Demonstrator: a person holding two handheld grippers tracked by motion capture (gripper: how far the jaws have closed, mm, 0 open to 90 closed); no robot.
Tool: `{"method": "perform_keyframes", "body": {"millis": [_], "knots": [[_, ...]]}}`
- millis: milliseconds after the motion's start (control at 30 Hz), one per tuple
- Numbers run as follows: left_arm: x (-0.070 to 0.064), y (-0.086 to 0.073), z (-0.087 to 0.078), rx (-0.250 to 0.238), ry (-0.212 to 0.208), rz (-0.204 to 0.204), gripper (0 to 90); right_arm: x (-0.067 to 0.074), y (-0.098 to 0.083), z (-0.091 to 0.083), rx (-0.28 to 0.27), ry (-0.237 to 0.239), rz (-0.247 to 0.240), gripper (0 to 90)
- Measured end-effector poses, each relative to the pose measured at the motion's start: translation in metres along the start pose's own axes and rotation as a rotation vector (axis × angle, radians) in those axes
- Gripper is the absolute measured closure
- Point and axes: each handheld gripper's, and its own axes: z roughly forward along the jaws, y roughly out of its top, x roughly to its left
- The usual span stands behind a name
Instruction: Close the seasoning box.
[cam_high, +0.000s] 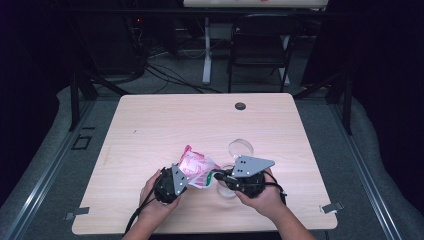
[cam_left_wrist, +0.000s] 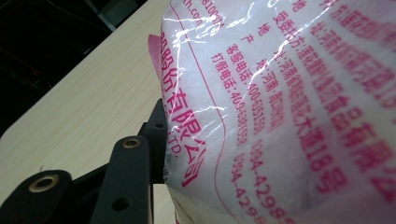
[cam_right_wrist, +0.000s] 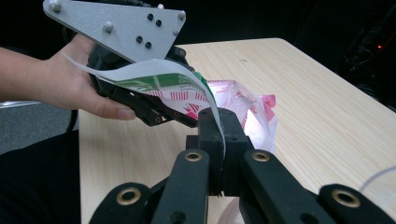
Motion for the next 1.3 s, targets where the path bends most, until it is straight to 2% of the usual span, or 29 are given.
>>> {"method": "perform_keyframes", "body": {"millis": [200, 300, 433, 500, 600, 767, 1100, 1300], "knots": [[0.000, 0.005, 0.002, -0.008, 0.013, 0.043, 56.8, -0.005, -0.002, -0.005, 0.003, -0.011, 0.015, 90.0], [-0.002, 0.002, 0.004, -0.011, 0.019, 0.040, 56.8, -0.005, -0.003, -0.004, 0.007, -0.006, 0.016, 90.0], [-0.005, -0.002, 0.006, 0.009, 0.010, 0.046, 57.0, -0.004, -0.007, -0.001, 0.027, -0.005, 0.017, 90.0], [-0.004, -0.002, 0.006, 0.021, 0.005, 0.046, 57.1, -0.004, -0.009, 0.000, 0.035, -0.015, 0.014, 86.2], [-0.002, -0.001, 0.006, 0.012, -0.003, 0.030, 57.2, -0.003, -0.010, -0.001, 0.032, -0.010, 0.015, 83.7], [-0.002, 0.000, 0.006, 0.014, 0.014, 0.041, 57.3, 0.000, -0.008, -0.005, 0.015, -0.011, -0.002, 78.2], [-0.003, 0.001, 0.009, 0.023, 0.027, 0.067, 57.4, 0.007, -0.003, -0.011, 0.016, -0.067, -0.058, 67.4], [-0.004, 0.002, 0.008, 0.019, 0.029, 0.082, 57.4, 0.010, -0.002, -0.010, 0.018, -0.070, -0.079, 68.2]]}}
